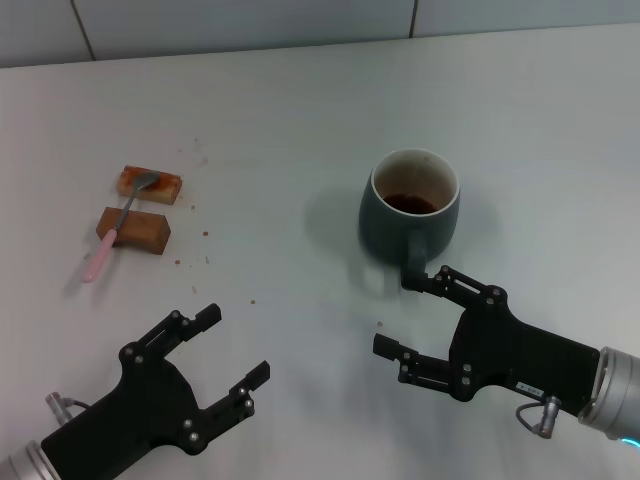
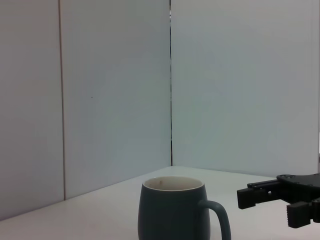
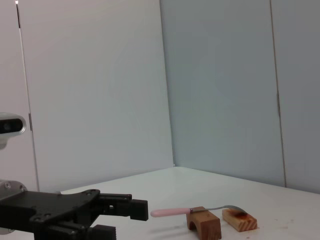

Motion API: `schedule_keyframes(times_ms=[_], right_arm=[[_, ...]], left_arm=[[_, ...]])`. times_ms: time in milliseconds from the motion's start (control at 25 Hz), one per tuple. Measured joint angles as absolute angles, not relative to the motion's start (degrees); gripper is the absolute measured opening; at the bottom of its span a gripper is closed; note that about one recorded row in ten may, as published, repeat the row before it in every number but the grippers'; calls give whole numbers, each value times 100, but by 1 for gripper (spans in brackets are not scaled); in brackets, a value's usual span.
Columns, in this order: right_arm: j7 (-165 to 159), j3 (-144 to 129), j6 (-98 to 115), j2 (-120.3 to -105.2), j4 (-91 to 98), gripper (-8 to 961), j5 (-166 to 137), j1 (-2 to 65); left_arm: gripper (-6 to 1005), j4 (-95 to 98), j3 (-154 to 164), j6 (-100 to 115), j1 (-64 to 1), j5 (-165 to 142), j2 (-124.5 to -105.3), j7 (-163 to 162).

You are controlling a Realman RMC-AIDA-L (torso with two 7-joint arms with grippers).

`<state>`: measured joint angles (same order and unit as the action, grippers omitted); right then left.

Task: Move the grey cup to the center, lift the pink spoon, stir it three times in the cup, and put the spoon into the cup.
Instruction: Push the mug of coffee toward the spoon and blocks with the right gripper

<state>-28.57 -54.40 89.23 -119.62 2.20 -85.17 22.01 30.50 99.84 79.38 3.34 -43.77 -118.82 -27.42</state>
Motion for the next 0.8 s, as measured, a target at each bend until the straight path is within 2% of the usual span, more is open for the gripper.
schedule_keyframes(times_ms=[480, 800], right_arm=[[-2658, -5421, 9171, -11962, 217, 758, -8502, 2134], [-1550, -4425, 9640, -11974, 159, 718, -7618, 1630]], left_arm=[[767, 3050, 9984, 7946, 334, -4376, -11882, -2736], [768, 3050, 9984, 7944, 334, -4377, -11883, -2718]])
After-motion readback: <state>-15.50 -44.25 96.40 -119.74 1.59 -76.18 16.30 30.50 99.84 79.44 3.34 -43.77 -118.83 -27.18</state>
